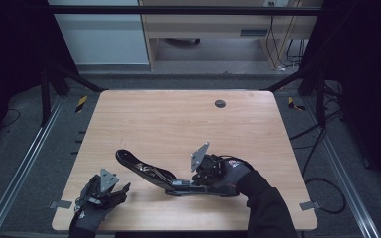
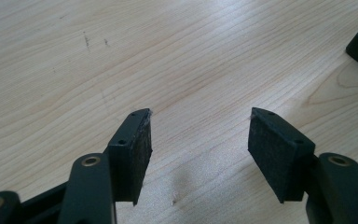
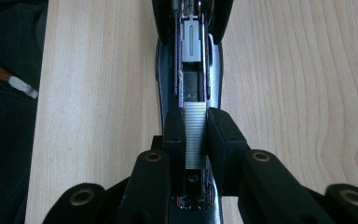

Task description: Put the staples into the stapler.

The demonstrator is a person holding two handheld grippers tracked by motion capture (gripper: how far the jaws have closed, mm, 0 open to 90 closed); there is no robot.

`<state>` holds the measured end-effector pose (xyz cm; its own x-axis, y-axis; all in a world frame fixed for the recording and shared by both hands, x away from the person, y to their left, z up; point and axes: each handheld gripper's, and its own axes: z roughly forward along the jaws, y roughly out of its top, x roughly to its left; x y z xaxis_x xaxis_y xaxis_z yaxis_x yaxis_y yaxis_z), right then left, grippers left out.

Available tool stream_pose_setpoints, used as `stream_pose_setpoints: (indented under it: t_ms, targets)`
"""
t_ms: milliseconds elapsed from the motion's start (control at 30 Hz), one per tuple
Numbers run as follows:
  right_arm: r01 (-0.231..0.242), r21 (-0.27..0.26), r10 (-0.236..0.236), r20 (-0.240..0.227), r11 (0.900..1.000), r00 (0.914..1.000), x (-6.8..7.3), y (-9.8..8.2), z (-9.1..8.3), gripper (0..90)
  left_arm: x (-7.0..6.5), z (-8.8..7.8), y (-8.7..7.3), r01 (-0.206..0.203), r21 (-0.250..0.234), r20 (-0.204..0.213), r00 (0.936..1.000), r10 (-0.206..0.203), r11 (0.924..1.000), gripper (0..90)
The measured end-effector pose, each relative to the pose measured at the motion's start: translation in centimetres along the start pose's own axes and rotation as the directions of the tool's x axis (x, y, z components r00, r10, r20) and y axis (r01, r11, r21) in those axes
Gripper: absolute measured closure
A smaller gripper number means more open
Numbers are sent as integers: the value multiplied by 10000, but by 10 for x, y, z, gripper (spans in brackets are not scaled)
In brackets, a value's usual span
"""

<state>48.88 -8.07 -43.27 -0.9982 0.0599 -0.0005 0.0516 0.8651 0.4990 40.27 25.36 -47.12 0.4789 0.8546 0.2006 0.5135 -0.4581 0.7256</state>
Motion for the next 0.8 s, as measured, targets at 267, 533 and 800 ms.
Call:
stream_pose_setpoints:
  t_ms: [267,533,800]
  targets:
    - [-25,87,25,-35,10000,10000,0,0,0,774,0,0,0,6,4,2,10000,-6,10000,391]
    - [-189,-197,192,127,9996,9997,0,0,-4,699,0,0,0,6,-7,2,10000,-6,10000,391]
    - [-773,-980,837,632,9922,9945,3,-5,-15,676,0,-2,1,60,-128,-33,10000,-60,9999,390]
